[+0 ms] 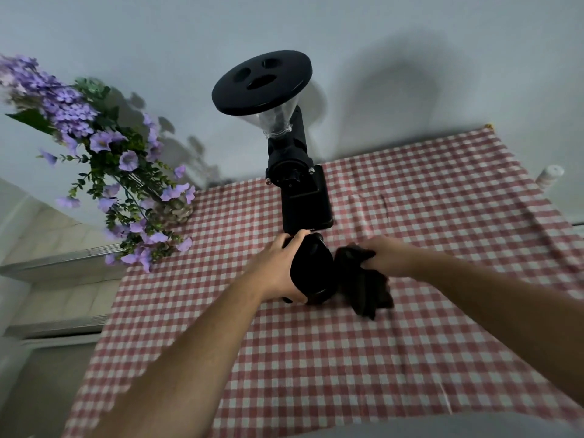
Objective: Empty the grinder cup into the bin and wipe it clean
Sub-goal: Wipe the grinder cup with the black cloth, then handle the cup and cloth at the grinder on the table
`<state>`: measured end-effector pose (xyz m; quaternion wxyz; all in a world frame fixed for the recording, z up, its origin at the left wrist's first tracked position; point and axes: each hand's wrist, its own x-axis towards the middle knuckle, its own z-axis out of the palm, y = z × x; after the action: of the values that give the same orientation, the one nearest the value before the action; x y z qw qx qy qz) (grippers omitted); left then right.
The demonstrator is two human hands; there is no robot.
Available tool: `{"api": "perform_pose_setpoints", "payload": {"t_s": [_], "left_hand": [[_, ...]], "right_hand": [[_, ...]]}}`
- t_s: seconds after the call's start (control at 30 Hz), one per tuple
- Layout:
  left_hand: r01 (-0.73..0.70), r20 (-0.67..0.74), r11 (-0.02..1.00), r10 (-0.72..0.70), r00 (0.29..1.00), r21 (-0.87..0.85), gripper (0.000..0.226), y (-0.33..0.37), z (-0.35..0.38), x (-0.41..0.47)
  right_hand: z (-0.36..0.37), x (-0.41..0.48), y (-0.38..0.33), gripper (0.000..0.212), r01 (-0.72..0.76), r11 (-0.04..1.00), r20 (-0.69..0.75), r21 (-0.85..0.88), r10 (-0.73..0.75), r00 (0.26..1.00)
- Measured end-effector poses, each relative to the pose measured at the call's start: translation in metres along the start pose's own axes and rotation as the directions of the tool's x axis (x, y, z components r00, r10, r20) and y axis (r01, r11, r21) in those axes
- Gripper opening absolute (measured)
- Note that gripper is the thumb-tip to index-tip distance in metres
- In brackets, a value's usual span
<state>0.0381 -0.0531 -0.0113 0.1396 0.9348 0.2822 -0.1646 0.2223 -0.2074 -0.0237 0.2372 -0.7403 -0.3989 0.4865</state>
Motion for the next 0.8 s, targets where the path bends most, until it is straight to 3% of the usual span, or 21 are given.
{"api": "perform_pose_setpoints", "payload": {"t_s": [0.1, 0.17, 0.27, 0.37, 0.47, 0.53, 0.63, 0.7, 0.77, 0.8], "left_hand": [[0.031, -0.012, 0.999, -0.031, 0.999, 0.037, 0.132, 0.003, 0.003, 0.0], [0.03, -0.019, 0.999, -0.03, 0.999, 0.033, 0.131, 0.003, 0.004, 0.001], [-0.015, -0.017, 1.0, 0.015, 1.0, 0.023, 0.129, 0.0, 0.004, 0.002], [-0.046, 0.012, 0.998, 0.045, 0.999, 0.05, 0.132, -0.005, 0.0, 0.005], [-0.064, 0.059, 0.997, 0.061, 0.996, 0.052, 0.133, -0.005, -0.01, 0.009], [-0.076, 0.064, 0.992, 0.07, 0.995, 0.105, 0.132, -0.004, -0.017, 0.011], [-0.093, 0.046, 0.978, 0.086, 0.995, 0.188, 0.131, -0.003, -0.022, 0.012], [-0.118, 0.039, 0.964, 0.112, 0.993, 0.238, 0.131, -0.002, -0.022, 0.012], [-0.143, 0.032, 0.954, 0.14, 0.99, 0.265, 0.131, -0.003, -0.022, 0.013], [-0.149, 0.025, 0.953, 0.148, 0.989, 0.264, 0.13, -0.003, -0.022, 0.014]], "right_hand": [[-0.015, 0.019, -0.01, 0.025, 0.06, 0.992, -0.348, 0.107, -0.019, 0.937], [-0.002, 0.027, -0.013, 0.038, 0.058, 0.993, -0.405, 0.099, -0.013, 0.914], [0.047, 0.023, -0.001, 0.046, -0.005, 0.99, -0.34, -0.141, -0.043, 0.94], [0.07, 0.009, 0.023, 0.044, -0.008, 0.896, -0.217, -0.445, -0.099, 0.971], [0.047, -0.011, 0.029, 0.035, 0.058, 0.864, -0.097, -0.5, -0.123, 0.988], [0.019, -0.015, 0.022, 0.033, 0.055, 0.829, -0.166, -0.556, -0.175, 0.97], [-0.016, -0.025, 0.007, 0.036, 0.0, 0.835, -0.412, -0.55, -0.271, 0.87], [-0.024, -0.033, 0.006, 0.037, -0.027, 0.84, -0.561, -0.542, -0.338, 0.756], [-0.014, -0.04, 0.013, 0.043, -0.049, 0.831, -0.642, -0.554, -0.389, 0.661], [-0.004, -0.044, 0.018, 0.048, -0.087, 0.811, -0.639, -0.579, -0.385, 0.665]]}}
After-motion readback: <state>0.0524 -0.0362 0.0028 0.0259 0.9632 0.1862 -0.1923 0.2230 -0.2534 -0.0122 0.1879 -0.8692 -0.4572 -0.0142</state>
